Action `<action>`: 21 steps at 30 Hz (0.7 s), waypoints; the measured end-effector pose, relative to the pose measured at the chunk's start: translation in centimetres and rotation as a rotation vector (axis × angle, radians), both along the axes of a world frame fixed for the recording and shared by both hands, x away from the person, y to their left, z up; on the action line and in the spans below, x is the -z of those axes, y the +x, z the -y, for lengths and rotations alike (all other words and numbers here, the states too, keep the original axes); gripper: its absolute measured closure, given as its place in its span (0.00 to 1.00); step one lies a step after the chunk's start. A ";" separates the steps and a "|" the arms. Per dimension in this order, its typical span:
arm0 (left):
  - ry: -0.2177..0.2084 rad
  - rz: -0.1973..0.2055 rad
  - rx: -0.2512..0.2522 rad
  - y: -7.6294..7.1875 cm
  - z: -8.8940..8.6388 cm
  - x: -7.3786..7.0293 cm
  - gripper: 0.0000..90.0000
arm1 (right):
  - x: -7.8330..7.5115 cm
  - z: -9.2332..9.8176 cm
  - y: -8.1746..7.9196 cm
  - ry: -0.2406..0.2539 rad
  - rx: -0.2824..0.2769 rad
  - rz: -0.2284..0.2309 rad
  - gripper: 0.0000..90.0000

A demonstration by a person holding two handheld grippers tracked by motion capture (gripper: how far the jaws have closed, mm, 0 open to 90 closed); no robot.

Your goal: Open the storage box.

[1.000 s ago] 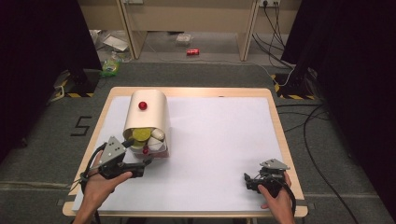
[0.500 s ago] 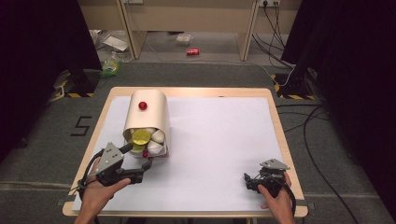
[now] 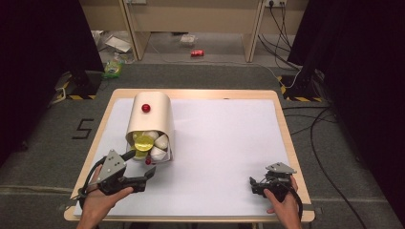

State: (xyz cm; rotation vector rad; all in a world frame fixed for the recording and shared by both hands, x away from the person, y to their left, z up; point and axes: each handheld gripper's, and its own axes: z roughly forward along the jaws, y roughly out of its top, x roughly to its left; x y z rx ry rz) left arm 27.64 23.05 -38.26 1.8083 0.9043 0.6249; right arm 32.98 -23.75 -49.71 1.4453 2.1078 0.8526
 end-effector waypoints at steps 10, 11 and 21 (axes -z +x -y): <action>0.004 -0.001 -0.001 -0.7 0.1 0.1 0.17 | 0.0 0.0 0.0 0.001 0.000 0.000 0.03; 0.001 -0.004 0.000 -0.8 0.1 0.1 0.17 | 0.0 0.0 0.0 -0.001 0.000 0.001 0.03; 0.003 -0.006 0.005 -1.3 0.1 0.2 0.17 | 0.0 0.0 0.0 -0.001 0.000 0.000 0.03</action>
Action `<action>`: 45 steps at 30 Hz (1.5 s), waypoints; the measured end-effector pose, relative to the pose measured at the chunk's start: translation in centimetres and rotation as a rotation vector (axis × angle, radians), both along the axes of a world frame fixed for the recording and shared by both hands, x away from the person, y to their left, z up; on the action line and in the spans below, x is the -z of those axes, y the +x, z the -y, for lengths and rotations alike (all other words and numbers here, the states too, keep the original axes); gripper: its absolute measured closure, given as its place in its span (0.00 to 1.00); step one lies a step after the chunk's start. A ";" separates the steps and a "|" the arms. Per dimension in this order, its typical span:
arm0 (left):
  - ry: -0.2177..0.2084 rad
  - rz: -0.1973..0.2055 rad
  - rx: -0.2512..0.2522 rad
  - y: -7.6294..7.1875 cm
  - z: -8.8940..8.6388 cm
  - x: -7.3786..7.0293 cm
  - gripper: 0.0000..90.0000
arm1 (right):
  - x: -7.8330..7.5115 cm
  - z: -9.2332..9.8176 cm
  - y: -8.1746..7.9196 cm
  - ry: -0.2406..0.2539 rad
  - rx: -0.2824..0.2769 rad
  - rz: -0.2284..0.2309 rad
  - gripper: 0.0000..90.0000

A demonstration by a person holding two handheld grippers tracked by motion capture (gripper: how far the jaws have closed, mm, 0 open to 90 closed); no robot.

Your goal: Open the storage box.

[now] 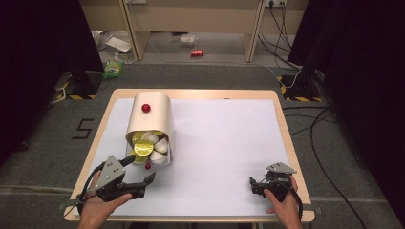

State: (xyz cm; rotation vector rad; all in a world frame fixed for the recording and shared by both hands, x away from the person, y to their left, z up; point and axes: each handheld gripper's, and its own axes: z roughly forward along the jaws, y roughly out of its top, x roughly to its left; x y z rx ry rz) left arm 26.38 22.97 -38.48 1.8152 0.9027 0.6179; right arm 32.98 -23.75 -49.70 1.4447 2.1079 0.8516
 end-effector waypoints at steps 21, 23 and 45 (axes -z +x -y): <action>0.009 -0.010 0.017 -1.4 -0.2 0.4 0.17 | 0.0 0.0 0.0 0.001 0.000 0.000 0.03; 0.010 -0.011 0.017 -1.5 -0.2 0.4 0.17 | 0.0 0.0 0.0 0.001 -0.001 -0.001 0.03; 0.009 0.012 0.022 -0.8 -0.8 -0.4 0.17 | 0.0 0.0 0.0 0.003 0.001 -0.004 0.03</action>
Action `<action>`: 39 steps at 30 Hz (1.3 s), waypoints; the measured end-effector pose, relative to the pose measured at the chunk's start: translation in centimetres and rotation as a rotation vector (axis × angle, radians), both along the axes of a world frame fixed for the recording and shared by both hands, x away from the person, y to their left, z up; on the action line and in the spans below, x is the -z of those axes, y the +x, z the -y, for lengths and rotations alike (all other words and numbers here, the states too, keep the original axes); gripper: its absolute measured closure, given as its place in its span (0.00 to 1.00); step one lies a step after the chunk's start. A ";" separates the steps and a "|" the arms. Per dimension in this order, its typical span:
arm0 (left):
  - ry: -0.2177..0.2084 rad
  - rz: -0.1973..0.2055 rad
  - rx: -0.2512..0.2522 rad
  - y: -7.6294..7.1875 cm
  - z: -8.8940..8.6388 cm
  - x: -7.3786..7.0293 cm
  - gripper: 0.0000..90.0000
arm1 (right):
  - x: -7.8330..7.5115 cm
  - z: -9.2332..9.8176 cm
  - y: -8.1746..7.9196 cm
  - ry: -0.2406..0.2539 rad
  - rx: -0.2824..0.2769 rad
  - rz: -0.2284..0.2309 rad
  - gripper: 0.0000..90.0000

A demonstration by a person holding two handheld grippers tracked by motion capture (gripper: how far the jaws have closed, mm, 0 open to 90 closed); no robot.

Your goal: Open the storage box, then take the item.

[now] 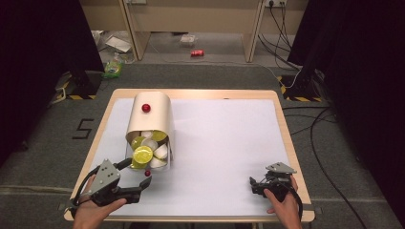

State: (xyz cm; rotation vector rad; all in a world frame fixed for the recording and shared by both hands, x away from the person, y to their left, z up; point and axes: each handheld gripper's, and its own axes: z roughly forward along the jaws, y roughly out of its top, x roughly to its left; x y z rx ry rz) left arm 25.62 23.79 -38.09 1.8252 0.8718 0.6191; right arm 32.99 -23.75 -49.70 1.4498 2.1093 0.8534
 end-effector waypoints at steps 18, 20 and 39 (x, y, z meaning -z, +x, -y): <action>0.018 0.045 -0.047 1.7 0.2 -0.4 0.18 | 0.0 0.1 0.0 0.003 -0.005 0.000 0.03; 0.027 0.061 -0.057 2.2 0.2 -0.5 0.18 | 0.0 0.1 0.0 0.003 -0.006 0.000 0.03; 0.018 0.047 -0.059 3.5 0.3 -0.5 0.22 | 0.0 0.0 0.0 0.005 -0.002 -0.001 0.03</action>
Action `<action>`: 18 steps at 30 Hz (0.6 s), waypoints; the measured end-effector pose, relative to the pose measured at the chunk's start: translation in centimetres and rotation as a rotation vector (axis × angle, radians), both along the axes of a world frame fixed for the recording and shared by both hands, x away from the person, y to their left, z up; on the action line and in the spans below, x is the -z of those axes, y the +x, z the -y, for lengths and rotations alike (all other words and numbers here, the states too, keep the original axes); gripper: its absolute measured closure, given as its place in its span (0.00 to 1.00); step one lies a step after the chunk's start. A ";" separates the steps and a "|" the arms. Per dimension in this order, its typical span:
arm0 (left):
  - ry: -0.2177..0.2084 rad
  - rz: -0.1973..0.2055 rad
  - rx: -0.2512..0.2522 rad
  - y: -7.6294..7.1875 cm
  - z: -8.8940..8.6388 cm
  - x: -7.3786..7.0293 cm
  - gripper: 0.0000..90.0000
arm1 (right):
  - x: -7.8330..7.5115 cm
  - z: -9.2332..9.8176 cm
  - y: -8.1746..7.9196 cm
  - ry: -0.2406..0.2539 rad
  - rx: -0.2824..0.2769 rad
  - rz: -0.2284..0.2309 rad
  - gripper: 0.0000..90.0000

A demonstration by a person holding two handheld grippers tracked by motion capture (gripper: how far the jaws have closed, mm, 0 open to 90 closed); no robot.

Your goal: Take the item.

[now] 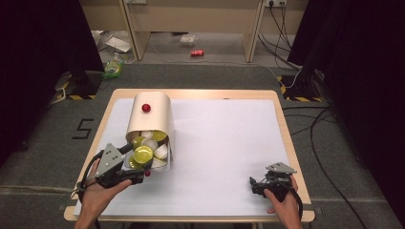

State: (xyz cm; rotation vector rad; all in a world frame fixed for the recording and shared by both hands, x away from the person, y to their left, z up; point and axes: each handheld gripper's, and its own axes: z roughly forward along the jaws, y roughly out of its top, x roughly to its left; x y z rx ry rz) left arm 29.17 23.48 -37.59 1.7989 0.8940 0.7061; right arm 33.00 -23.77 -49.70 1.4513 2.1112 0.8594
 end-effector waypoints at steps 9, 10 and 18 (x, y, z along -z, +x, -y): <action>0.013 -0.020 -0.012 0.7 0.2 0.3 0.27 | 0.0 0.0 0.0 -0.003 0.000 0.001 0.03; 0.016 -0.026 -0.012 0.8 0.3 0.5 0.27 | 0.0 0.0 0.0 -0.003 0.000 0.001 0.03; 0.039 -0.042 -0.019 0.9 0.6 1.0 0.32 | 0.0 0.0 0.0 -0.002 0.001 -0.001 0.03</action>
